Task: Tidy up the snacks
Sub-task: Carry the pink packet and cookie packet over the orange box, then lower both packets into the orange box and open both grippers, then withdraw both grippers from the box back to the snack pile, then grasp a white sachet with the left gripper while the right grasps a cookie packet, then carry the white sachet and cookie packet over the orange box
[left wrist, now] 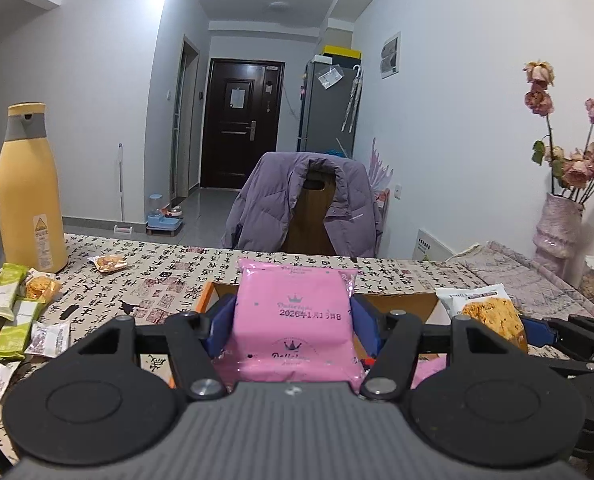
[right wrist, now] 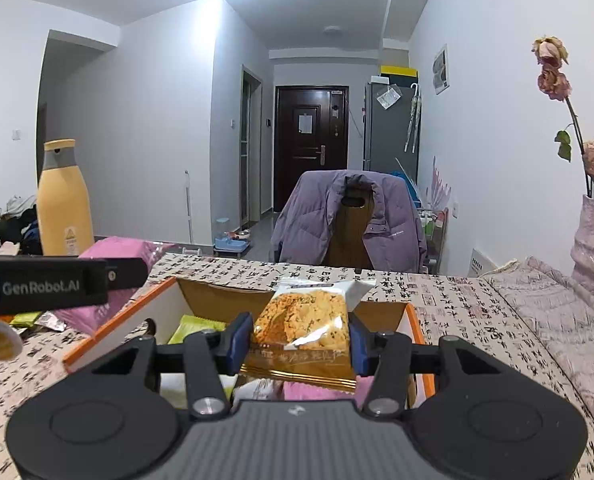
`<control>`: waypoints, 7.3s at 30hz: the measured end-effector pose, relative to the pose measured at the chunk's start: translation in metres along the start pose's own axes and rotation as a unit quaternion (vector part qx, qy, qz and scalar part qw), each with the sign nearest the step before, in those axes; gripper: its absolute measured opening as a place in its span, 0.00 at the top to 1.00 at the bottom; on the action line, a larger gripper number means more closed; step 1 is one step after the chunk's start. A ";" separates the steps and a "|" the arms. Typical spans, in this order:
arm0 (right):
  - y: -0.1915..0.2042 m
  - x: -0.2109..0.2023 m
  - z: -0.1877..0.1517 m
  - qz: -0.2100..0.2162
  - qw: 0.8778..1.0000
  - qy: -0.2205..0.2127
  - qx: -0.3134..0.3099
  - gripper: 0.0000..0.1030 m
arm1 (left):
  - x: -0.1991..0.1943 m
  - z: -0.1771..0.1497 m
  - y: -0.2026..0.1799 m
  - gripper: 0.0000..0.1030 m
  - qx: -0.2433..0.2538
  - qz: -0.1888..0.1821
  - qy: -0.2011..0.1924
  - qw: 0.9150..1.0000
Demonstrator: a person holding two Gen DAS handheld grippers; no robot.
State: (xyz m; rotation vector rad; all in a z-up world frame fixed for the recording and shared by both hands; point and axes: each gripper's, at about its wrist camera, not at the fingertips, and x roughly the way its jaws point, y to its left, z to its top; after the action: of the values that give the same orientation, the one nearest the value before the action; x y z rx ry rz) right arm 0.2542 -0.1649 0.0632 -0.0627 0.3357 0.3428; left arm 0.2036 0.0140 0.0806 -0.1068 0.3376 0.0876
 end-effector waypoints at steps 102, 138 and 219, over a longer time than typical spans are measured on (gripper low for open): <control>0.013 -0.108 -0.128 -0.006 0.992 0.123 0.013 0.00 | -0.102 -0.138 0.046 0.00 0.004 0.005 0.063 0.998; 0.020 -0.101 -0.140 0.030 0.990 0.134 0.011 0.58 | -0.100 -0.141 0.042 0.00 0.013 0.001 0.070 0.997; -0.001 -0.105 -0.091 -0.004 0.999 0.048 0.016 0.57 | -0.088 -0.064 0.024 0.50 0.031 -0.003 0.034 0.999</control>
State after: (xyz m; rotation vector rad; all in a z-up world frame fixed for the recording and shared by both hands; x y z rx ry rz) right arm 0.1332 -0.2097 0.0120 -0.0502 0.4363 0.3265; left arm 0.0976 0.0238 0.0474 -0.0495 0.4067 0.0671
